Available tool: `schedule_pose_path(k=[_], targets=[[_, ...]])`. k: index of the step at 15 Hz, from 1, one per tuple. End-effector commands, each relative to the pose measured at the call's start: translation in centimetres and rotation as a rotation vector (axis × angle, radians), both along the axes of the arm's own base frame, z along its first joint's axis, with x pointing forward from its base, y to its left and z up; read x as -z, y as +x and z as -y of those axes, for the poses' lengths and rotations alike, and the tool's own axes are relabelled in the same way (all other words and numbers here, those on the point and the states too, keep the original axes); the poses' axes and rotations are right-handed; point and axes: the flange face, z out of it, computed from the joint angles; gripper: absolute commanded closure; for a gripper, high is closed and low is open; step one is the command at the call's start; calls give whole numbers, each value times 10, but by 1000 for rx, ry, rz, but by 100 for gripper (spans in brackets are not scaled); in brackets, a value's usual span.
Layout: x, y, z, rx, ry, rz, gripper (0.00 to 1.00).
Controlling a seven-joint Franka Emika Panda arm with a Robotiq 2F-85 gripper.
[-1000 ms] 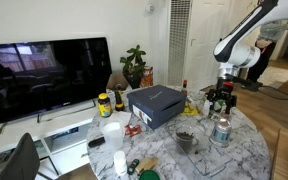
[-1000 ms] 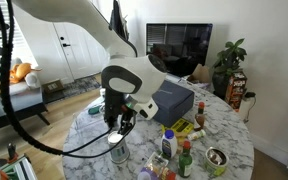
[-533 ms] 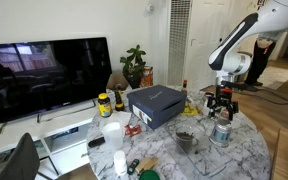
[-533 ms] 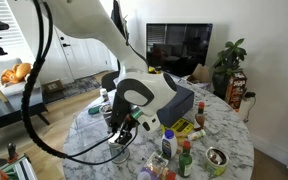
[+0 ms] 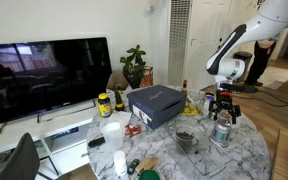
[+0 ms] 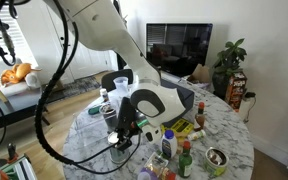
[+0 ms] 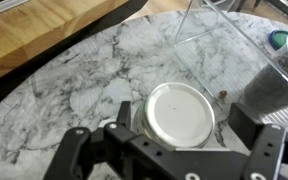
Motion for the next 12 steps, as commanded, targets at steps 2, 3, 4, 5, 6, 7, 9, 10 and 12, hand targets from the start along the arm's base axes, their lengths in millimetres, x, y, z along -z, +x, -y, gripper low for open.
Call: schedule_pose_path(k=[2,3,4,5,6,7,9,10,12], targets=[[26,6,6,21,53,-82,0],[30,8,7,28,61,-90,0],[33,9,8,34,67,-100,0],[37,10,10,40,75,-110,0],[40,11,11,46,83,-119,0],[44,12,13,54,91,-127,0],[48,13,15,67,118,-143,2],[50,14,16,73,129,-150,4],[53,15,18,84,148,-166,14]])
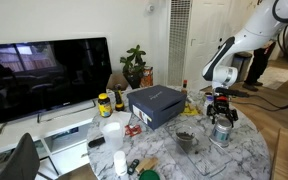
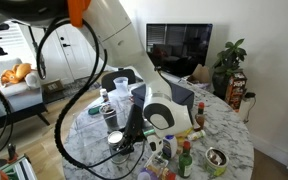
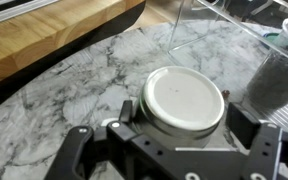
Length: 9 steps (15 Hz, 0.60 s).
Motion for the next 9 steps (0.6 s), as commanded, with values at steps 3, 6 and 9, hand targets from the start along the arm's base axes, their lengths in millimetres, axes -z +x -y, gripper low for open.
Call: schedule_pose_path(k=[3,6,9], targets=[[11,6,9,50,51,-61,44],[7,10,10,59,49,-68,45],[-2,15,11,73,22,-56,45]])
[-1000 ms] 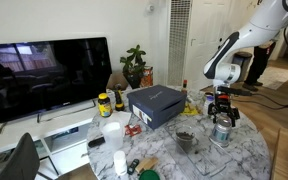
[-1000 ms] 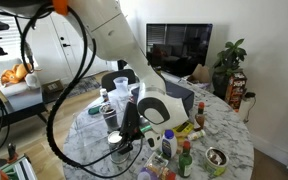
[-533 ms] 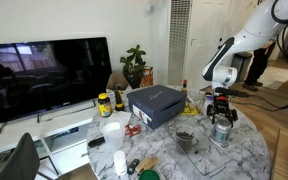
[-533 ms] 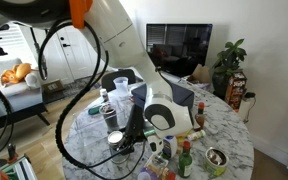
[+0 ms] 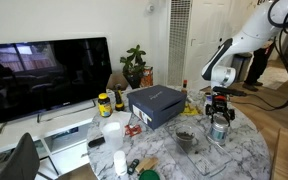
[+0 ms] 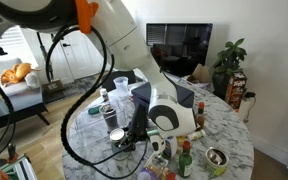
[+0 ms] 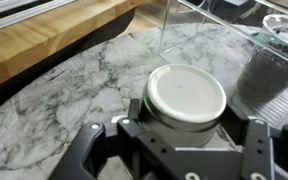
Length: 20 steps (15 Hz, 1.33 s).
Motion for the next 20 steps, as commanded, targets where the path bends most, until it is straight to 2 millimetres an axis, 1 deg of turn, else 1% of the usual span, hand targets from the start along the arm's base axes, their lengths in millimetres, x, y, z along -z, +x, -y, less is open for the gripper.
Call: schedule_pose_path(k=[1,4,5,7,9,11,13,14,15,16,20], targets=[[-13,6,2,33,-25,1,45],[-35,11,-4,35,-105,52,45],[-46,13,-9,31,-151,82,45],[-61,16,-16,37,-236,137,45],[-75,18,-30,33,-326,196,45],[-82,18,-41,23,-399,225,45],[-82,18,-49,33,-442,229,45],[-82,18,-49,43,-446,222,5],[-81,17,-46,61,-435,215,4],[-79,15,-41,69,-409,201,0],[-65,10,-27,89,-315,148,0]])
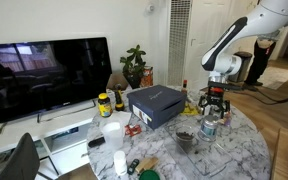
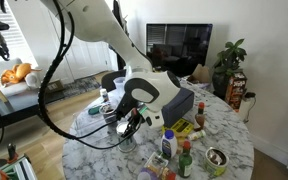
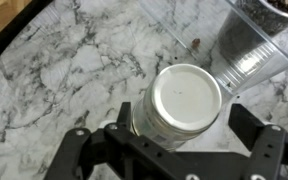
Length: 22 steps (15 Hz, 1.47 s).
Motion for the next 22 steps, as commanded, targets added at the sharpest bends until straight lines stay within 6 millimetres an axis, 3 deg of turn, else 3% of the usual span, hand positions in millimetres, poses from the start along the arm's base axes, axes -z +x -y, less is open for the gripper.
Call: schedule_pose_path(k=[1,10,17,18,19,20,22], targets=[[14,-9,11,24,110,-50,0],[55,3,1,55,289,-164,0],[81,5,6,63,378,-232,0],[83,5,7,65,390,-242,3],[84,4,8,70,404,-249,27],[85,5,10,79,406,-252,27],[84,7,12,98,397,-246,39]])
